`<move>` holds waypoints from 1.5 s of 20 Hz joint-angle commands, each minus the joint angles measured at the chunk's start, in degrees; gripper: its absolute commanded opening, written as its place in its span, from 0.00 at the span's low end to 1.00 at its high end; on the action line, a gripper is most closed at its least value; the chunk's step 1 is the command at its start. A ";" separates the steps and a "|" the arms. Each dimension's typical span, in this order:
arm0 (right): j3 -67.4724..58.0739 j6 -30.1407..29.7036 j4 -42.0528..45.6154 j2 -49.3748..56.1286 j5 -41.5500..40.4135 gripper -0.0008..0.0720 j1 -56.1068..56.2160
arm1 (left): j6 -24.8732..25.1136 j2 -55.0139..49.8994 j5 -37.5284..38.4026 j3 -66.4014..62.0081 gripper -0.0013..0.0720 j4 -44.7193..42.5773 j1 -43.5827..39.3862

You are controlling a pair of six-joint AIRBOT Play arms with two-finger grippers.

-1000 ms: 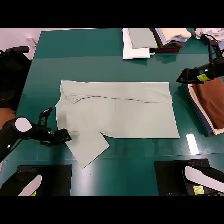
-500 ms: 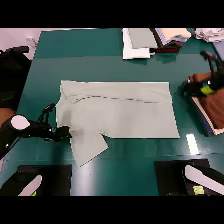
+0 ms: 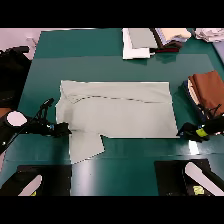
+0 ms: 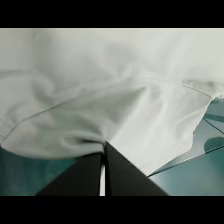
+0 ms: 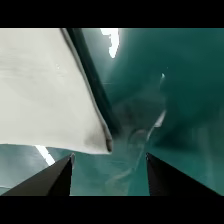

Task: Fold the shirts.

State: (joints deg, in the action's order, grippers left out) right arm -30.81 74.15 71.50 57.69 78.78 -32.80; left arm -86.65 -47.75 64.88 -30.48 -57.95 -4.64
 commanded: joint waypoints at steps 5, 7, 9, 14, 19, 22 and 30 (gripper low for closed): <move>3.98 -1.16 -7.41 -0.31 -9.81 0.54 9.01 | 0.13 0.07 -0.22 -0.17 0.05 -0.09 0.02; 3.98 -1.18 -7.34 -0.31 -9.88 0.15 12.00 | 0.13 0.07 0.79 -0.37 0.05 -0.90 0.02; 3.98 -1.18 -7.32 -0.35 -8.87 0.04 14.32 | 0.11 0.07 3.45 -1.81 0.05 -3.37 0.02; 2.56 1.46 -1.99 -9.29 -4.96 0.04 17.92 | -2.45 7.56 11.74 -3.54 0.04 -11.17 0.02; -4.70 4.22 9.40 -20.15 4.42 0.04 17.84 | -3.96 17.44 22.71 -4.39 0.05 -11.06 0.04; -9.01 4.98 10.99 -21.49 4.68 0.04 17.84 | -2.97 16.87 17.77 -7.98 0.05 -11.10 0.02; -26.69 5.55 10.58 2.99 -3.58 0.04 25.20 | 0.55 -4.74 -2.21 -19.56 0.05 -18.23 0.04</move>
State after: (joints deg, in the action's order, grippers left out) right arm -51.13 79.00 81.65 52.21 78.70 -10.79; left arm -87.07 -44.64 70.41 -45.87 -72.34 -4.67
